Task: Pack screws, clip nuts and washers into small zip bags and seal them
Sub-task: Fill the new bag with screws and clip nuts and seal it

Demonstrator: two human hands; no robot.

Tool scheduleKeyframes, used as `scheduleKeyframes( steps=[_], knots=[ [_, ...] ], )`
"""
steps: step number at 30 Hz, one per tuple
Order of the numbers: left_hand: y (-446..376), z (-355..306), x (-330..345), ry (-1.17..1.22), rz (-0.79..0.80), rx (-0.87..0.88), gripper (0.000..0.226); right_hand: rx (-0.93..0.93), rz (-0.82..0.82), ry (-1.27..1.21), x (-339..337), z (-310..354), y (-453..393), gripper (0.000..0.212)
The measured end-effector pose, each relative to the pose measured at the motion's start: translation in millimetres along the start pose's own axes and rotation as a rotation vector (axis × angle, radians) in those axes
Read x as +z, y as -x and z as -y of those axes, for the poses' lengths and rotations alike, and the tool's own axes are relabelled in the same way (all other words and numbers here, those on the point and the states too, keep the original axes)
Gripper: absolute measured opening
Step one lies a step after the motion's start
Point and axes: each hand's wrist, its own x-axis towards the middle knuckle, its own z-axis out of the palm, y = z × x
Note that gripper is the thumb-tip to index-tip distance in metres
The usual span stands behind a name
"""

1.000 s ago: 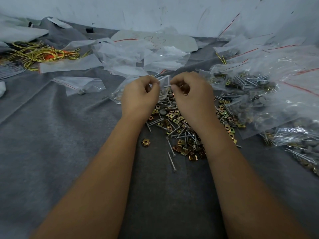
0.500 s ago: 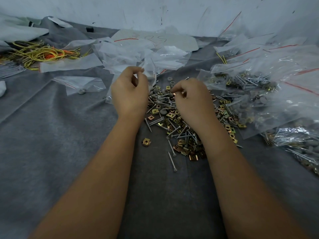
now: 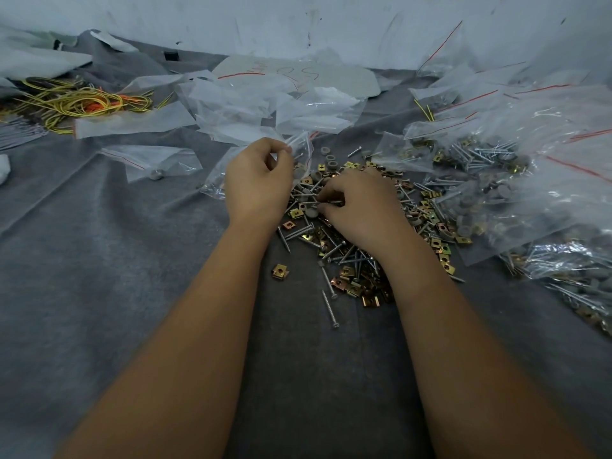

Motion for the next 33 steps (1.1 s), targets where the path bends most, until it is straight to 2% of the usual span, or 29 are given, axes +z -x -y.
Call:
scheduleKeyframes(
  steps=[7,11,19,23,28,33],
  knots=[
    [-1.8,1.4,0.7,0.0,0.017,-0.019,0.023,0.0,-0.055,-0.062,-3.3,2.3,0.7,0.02],
    [-2.0,2.0,1.2,-0.007,0.02,-0.006,0.022,0.044,-0.065,-0.243,-4.5,1.8,0.7,0.027],
    [-1.4,2.8,1.3,-0.034,0.041,0.021,0.017,0.036,-0.249,-0.34,-6.6,0.7,2.5,0.014],
    [2.1,0.7,1.8,-0.1,0.105,0.078,0.019,0.042,-0.272,-0.314,-3.8,-2.4,0.5,0.015],
    [2.9,0.4,3.1,-0.115,0.124,0.08,0.02,0.058,-0.344,-0.461,-7.9,1.1,0.6,0.019],
    [4.2,0.2,3.1,-0.102,0.139,0.109,0.018,-0.014,-0.4,-0.519,-12.9,5.9,3.4,0.024]
  ],
)
